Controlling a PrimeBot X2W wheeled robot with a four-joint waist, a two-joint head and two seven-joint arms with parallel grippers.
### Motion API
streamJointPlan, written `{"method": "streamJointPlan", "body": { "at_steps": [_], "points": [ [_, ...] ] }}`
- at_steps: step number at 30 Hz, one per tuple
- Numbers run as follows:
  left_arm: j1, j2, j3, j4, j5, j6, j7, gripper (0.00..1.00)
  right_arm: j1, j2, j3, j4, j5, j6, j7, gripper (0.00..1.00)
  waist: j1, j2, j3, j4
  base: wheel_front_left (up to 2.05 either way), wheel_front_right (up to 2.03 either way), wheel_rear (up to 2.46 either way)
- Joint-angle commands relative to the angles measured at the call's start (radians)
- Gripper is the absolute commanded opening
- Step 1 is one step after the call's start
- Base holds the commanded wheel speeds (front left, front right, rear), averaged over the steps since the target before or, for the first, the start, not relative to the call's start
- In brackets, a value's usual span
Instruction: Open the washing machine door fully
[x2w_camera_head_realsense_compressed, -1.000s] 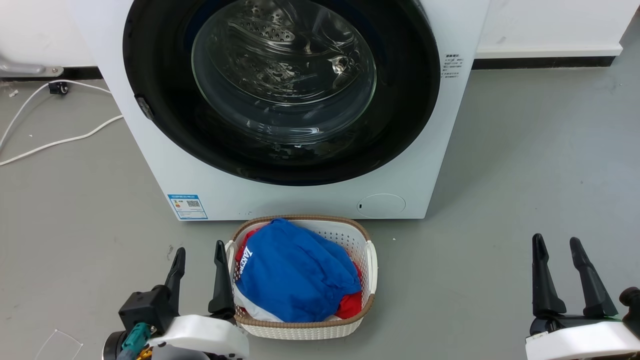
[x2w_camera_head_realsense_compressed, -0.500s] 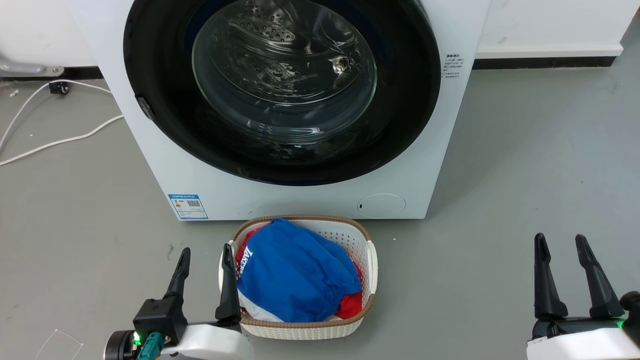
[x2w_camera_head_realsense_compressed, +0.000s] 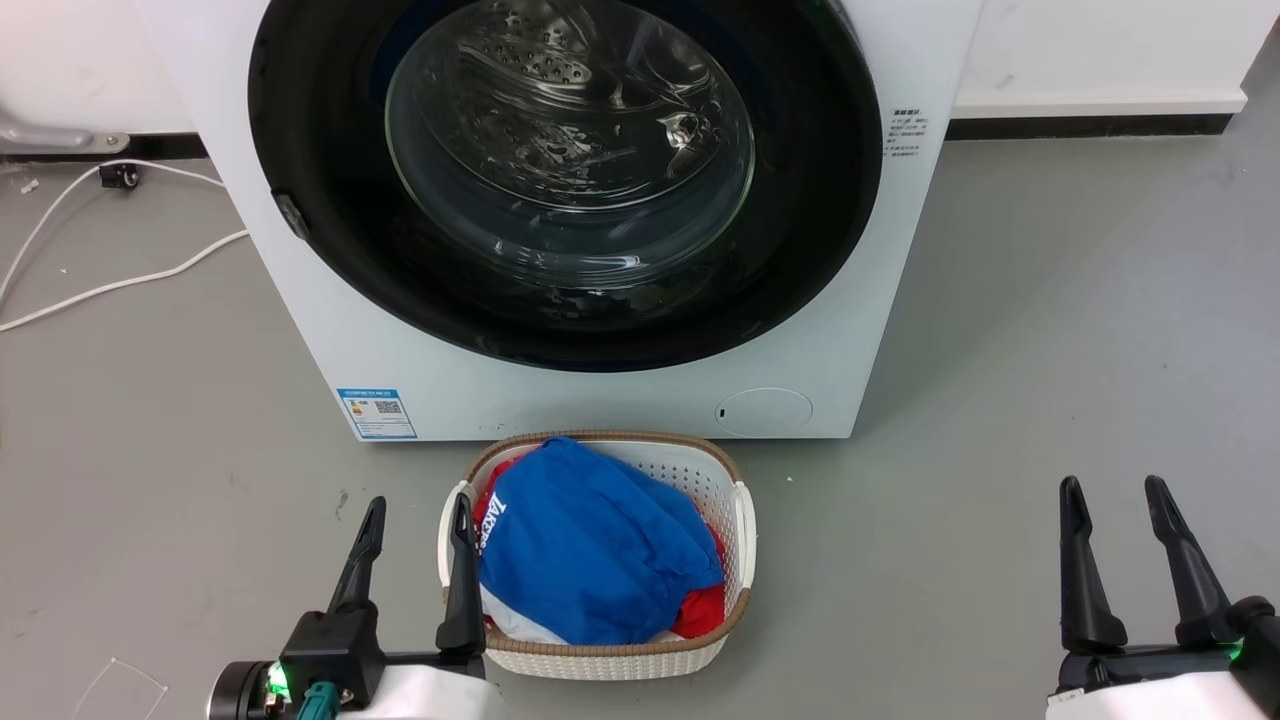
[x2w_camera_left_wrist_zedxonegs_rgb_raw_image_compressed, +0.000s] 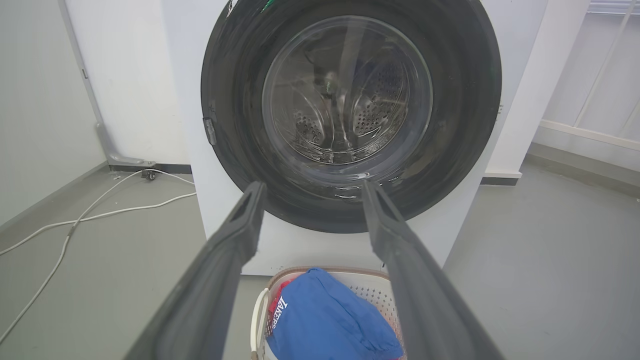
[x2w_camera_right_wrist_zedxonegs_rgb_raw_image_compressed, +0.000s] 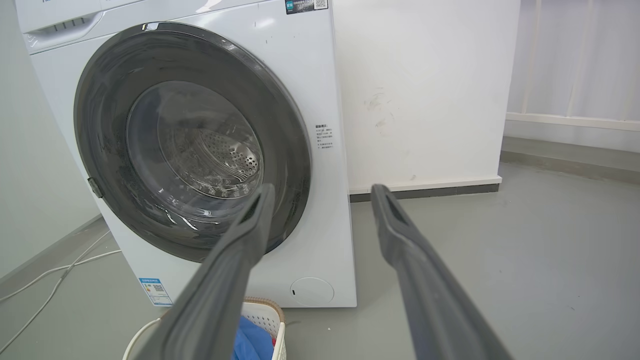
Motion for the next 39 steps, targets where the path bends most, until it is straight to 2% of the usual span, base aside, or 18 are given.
{"method": "streamJointPlan", "body": {
  "at_steps": [1, 14, 33, 34, 35, 36, 39],
  "points": [
    [0.008, -0.006, 0.005, -0.003, 0.022, -0.005, -0.009, 1.00, 0.011, 0.002, 0.000, -0.009, -0.012, 0.002, -0.007, 1.00, 0.0000, -0.0001, 0.000, 0.000, 0.00, 0.00, 0.00],
    [0.028, -0.026, 0.030, 0.008, 0.116, -0.026, -0.031, 1.00, 0.031, 0.003, 0.000, -0.008, -0.061, 0.001, -0.028, 1.00, 0.0000, -0.0001, 0.000, -0.001, 0.00, 0.00, 0.00],
    [0.034, -0.033, 0.041, 0.026, 0.101, -0.030, -0.029, 1.00, 0.035, 0.003, 0.012, 0.016, -0.031, 0.001, -0.027, 1.00, 0.0000, -0.0001, 0.000, 0.002, 0.00, 0.00, 0.00],
    [0.033, -0.033, 0.041, 0.026, 0.102, -0.029, -0.029, 1.00, 0.034, 0.003, 0.011, 0.016, -0.031, 0.001, -0.027, 0.42, 0.0000, -0.0001, 0.000, 0.002, 0.00, 0.00, 0.00],
    [0.033, -0.033, 0.041, 0.026, 0.102, -0.029, -0.029, 1.00, 0.034, 0.003, 0.011, 0.016, -0.031, 0.001, -0.027, 0.42, 0.0000, -0.0001, 0.000, 0.002, 0.00, 0.00, 0.00],
    [0.033, -0.033, 0.040, 0.028, 0.098, -0.027, -0.029, 1.00, 0.033, 0.003, 0.015, 0.016, -0.035, 0.001, -0.027, 0.00, 0.0000, -0.0001, -0.001, 0.001, 0.00, 0.00, 0.00],
    [0.031, -0.033, 0.041, 0.028, 0.096, -0.025, -0.029, 1.00, 0.024, 0.003, 0.015, 0.006, -0.020, 0.001, -0.027, 0.00, 0.0000, -0.0001, -0.001, 0.000, 0.00, 0.00, 0.00]
  ]
}}
